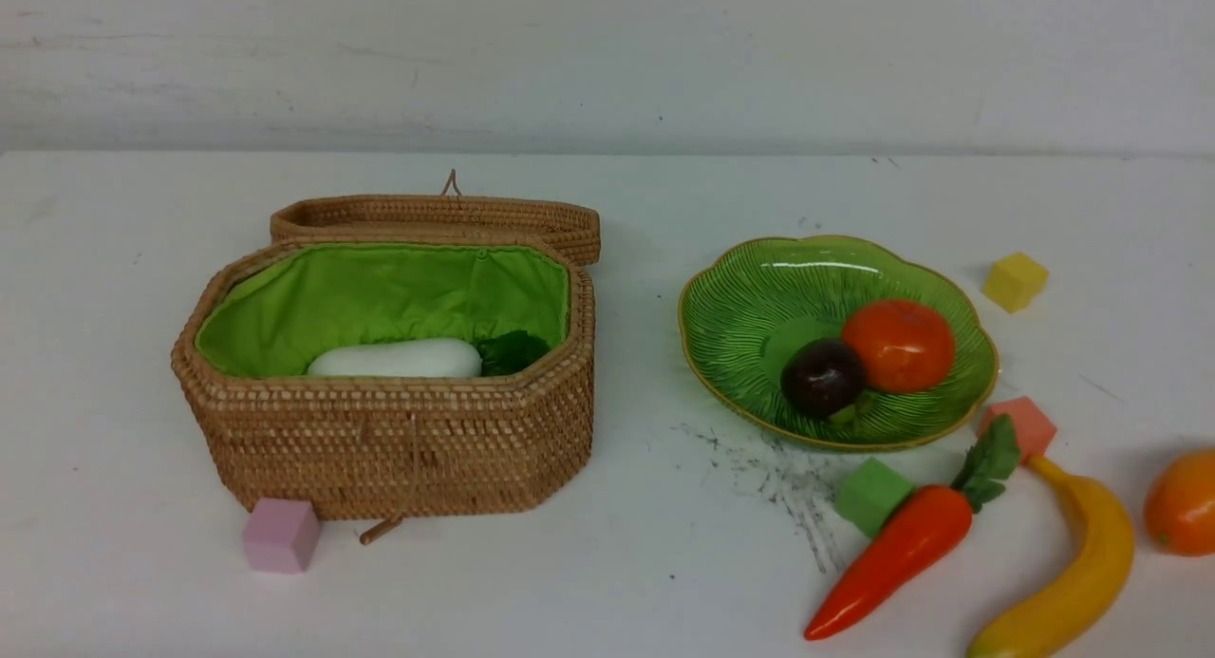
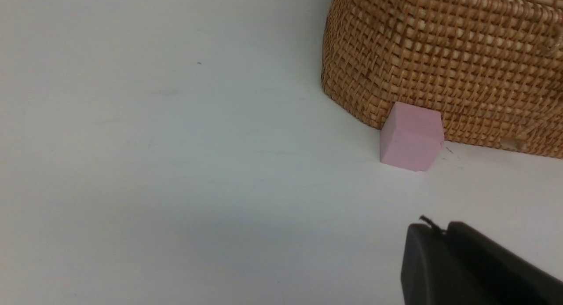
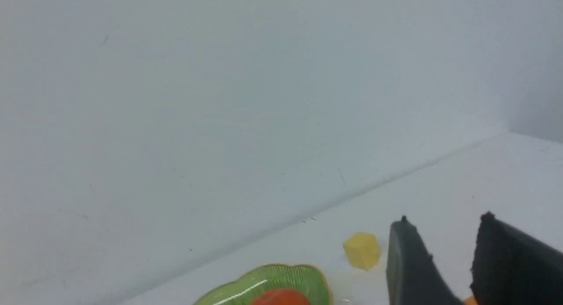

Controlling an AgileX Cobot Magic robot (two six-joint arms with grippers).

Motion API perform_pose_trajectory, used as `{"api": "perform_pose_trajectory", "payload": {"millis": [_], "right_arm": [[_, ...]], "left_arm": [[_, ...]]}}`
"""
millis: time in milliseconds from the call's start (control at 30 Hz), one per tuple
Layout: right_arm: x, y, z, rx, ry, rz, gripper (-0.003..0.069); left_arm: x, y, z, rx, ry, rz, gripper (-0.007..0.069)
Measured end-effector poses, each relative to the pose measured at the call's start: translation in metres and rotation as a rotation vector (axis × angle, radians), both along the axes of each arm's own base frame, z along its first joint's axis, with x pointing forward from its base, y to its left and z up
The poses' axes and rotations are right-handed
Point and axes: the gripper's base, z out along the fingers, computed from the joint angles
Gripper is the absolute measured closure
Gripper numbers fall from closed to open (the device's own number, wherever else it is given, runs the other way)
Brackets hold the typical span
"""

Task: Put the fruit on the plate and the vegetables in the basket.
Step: Use the right arm to grab a carrot and put it into the left basket

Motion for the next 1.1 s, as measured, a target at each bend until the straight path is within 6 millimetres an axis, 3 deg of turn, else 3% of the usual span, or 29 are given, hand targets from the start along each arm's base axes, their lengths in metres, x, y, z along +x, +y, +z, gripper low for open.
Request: {"api": "perform_pose_trajectory", "payload": {"millis": [67,167,200,233,333,367,467,500,600,833,1100], "right_arm": [[-0.002,0.002,0.010,0.018,-0.006,0.025,0.0421],[-0.011,0.010,0.049,-0.016,-0.019,0.095,0.0421],[-0.015,0.013,0.071,-0.049,-0.022,0.116,0.0421],[-0.015,0.014,0.076,-0.062,0.001,0.127,0.0421],[-0.014,0.020,0.115,-0.126,0.091,0.180,0.0421],[-0.008,0.022,0.128,-0.147,0.168,0.209,0.0421],[0.011,0.024,0.141,-0.161,0.358,0.276,0.0421],[0.010,0.025,0.143,-0.162,0.352,0.275,0.0421],[0.033,0.023,0.145,-0.181,0.483,0.299,0.0421],[0.078,0.025,0.131,-0.016,0.578,0.367,0.0421],[0.131,0.052,0.095,-0.070,1.075,0.711,0.0385]], "left_arm": [[0.000,0.000,0.000,0.000,0.000,0.000,0.0583],[0.000,0.000,0.000,0.000,0.000,0.000,0.0578],[0.000,0.000,0.000,0.000,0.000,0.000,0.0577],[0.000,0.000,0.000,0.000,0.000,0.000,0.0577],[0.000,0.000,0.000,0.001,0.000,0.000,0.0575],[0.000,0.000,0.000,0.001,0.000,0.000,0.0575],[0.000,0.000,0.000,0.001,0.000,0.000,0.0574],[0.000,0.000,0.000,0.001,0.000,0.000,0.0574],[0.000,0.000,0.000,0.001,0.000,0.000,0.0575],[0.000,0.000,0.000,0.001,0.000,0.000,0.0575],[0.000,0.000,0.000,0.001,0.000,0.000,0.0567]]}}
